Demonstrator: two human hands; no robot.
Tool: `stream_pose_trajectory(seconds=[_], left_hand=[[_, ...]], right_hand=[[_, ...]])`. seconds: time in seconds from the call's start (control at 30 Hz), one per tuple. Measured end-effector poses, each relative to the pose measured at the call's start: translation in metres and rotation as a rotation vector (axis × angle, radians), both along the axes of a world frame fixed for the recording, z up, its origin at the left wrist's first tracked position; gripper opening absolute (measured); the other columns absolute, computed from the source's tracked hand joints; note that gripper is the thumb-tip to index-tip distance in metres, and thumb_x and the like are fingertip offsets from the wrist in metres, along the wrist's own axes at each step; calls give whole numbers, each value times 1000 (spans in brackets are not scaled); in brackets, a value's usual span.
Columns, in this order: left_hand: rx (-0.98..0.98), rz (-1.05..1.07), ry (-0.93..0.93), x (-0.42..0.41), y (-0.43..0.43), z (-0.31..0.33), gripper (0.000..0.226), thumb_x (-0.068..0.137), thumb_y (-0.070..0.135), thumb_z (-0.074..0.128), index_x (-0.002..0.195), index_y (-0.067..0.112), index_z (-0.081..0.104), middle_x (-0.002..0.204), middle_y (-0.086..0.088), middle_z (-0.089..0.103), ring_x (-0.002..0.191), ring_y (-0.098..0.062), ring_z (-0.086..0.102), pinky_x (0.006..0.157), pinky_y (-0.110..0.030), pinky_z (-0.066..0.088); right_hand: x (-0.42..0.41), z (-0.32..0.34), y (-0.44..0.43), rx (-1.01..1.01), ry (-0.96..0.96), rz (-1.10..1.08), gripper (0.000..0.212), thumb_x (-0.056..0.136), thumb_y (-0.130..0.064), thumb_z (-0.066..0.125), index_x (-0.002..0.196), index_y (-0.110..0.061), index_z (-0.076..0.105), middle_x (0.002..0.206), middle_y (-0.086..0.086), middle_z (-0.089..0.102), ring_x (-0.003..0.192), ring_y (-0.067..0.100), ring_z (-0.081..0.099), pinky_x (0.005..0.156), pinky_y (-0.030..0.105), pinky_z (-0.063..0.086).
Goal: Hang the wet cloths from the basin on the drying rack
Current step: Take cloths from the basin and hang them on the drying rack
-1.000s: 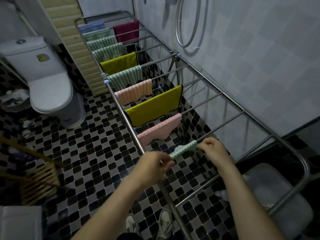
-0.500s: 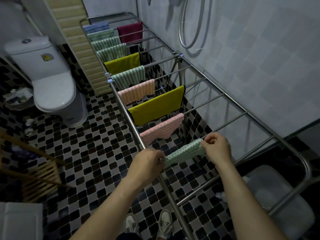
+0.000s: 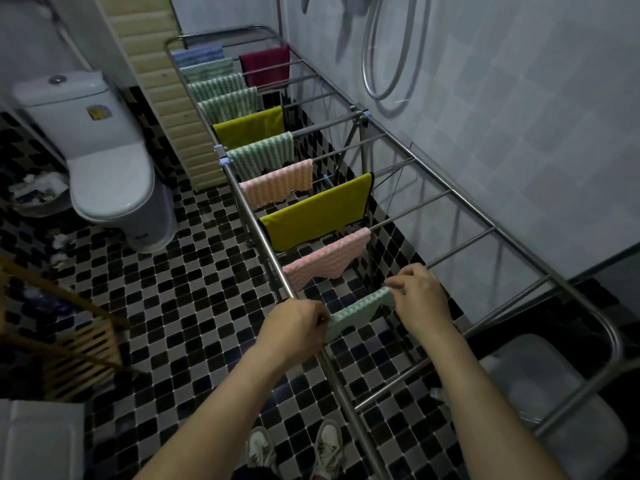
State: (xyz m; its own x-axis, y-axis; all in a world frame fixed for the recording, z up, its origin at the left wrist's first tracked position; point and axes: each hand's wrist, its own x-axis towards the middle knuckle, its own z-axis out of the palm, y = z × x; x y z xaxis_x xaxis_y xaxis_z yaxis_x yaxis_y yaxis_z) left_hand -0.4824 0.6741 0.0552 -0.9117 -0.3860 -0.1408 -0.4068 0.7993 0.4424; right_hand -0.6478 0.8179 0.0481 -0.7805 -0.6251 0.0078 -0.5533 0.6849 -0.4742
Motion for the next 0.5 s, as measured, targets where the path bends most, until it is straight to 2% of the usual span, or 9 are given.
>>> stream_pose_trajectory(seconds=[0.17, 0.27, 0.4, 0.5], left_hand=[[-33, 6, 17, 1, 0, -1, 16, 93, 31, 59, 102, 24, 69, 91, 6, 72, 79, -7, 65, 76, -26, 57], [-34, -14, 3, 0, -1, -1, 17, 94, 29, 56, 103, 22, 69, 90, 5, 72, 80, -11, 66, 77, -31, 58], [16, -34, 39, 5, -8, 1, 17, 94, 27, 56, 103, 22, 70, 93, 5, 72, 84, -12, 67, 79, -33, 57], [74, -1, 127, 17, -20, 7, 15, 94, 22, 58, 101, 21, 71, 96, 5, 72, 86, -11, 65, 82, -30, 56]], right_hand=[[0, 1, 0, -3, 31, -3, 18, 90, -8, 62, 106, -6, 72, 108, 3, 57, 97, 19, 54, 77, 21, 46], [1, 3, -2, 10, 27, -11, 17, 88, -5, 64, 104, -6, 71, 108, 4, 58, 95, 20, 56, 76, 21, 44], [7, 11, -7, 124, 2, -33, 37, 86, 2, 62, 120, -12, 63, 117, 5, 50, 90, 17, 51, 74, 22, 45], [15, 19, -17, 165, 28, -58, 45, 87, 3, 58, 128, -17, 58, 120, 6, 49, 95, 20, 51, 74, 25, 44]])
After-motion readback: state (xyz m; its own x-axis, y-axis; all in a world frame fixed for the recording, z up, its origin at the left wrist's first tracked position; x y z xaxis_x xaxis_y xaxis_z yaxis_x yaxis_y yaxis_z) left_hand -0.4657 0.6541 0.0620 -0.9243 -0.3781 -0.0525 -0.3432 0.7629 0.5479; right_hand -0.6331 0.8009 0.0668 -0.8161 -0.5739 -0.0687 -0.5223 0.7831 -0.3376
